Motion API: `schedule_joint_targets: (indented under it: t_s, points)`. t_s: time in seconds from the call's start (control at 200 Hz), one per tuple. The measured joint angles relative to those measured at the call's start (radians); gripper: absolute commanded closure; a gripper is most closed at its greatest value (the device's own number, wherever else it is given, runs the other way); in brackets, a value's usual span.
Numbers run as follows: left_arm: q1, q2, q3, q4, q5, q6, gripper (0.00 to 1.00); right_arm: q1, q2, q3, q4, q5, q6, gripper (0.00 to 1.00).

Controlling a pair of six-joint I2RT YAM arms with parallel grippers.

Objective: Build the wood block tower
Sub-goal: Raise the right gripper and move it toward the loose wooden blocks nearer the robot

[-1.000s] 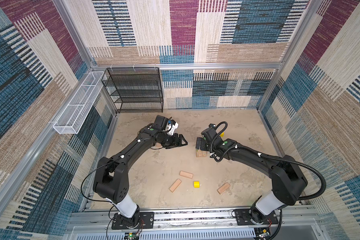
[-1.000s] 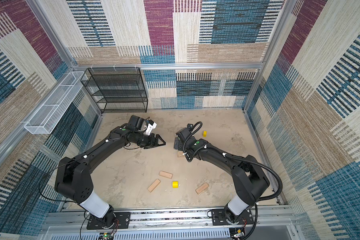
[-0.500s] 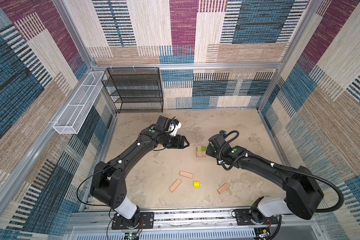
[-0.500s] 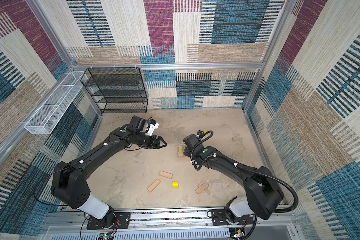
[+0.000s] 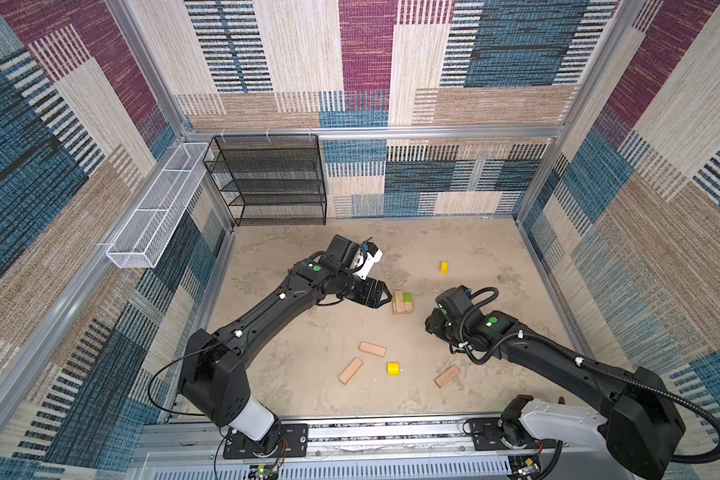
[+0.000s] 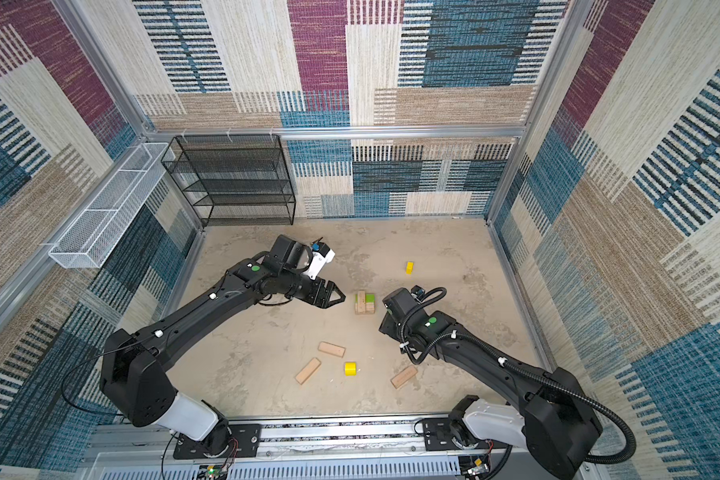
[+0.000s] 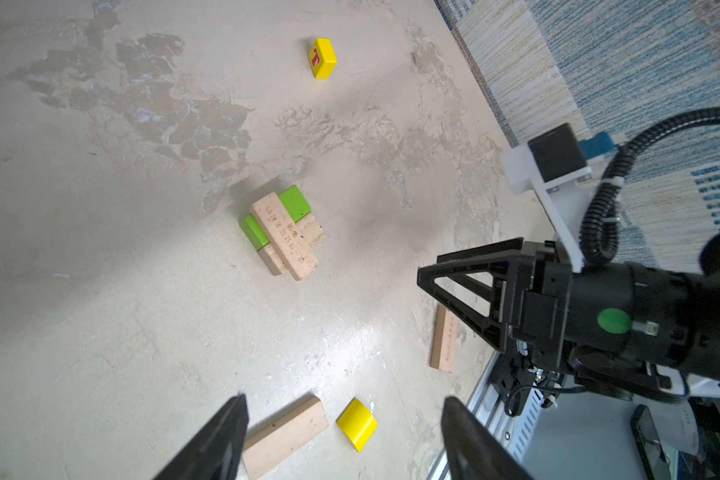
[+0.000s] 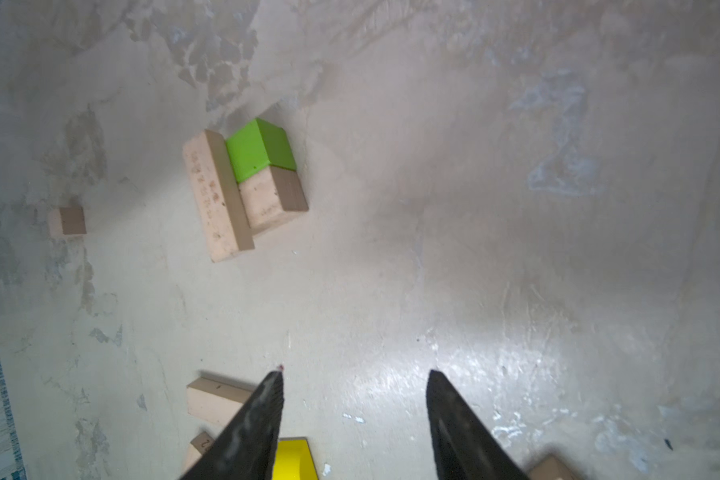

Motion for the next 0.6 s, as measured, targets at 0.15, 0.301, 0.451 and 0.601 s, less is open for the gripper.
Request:
schedule_joint_targets:
  t_s: [0.15,0.301,0.451,0.601]
  points:
    - [-0.005,-0.005,0.0,-0.006,0.004,0.018,0.22,0.011,0.008,0.0,-0.073,-0.031,0.005,0.38]
    - [-0.008,0.0,0.003,-0.012,0.026,0.021,0.22,0.051,-0.004,-0.002,-0.133,-0.053,0.034,0.38]
    - [-0.018,0.002,0.005,-0.013,0.037,0.025,0.22,0.072,-0.013,-0.015,-0.183,-0.055,0.063,0.37]
    - [-0.053,0.002,0.005,-0.018,0.05,0.051,0.22,0.084,-0.027,-0.017,-0.23,-0.063,0.078,0.37]
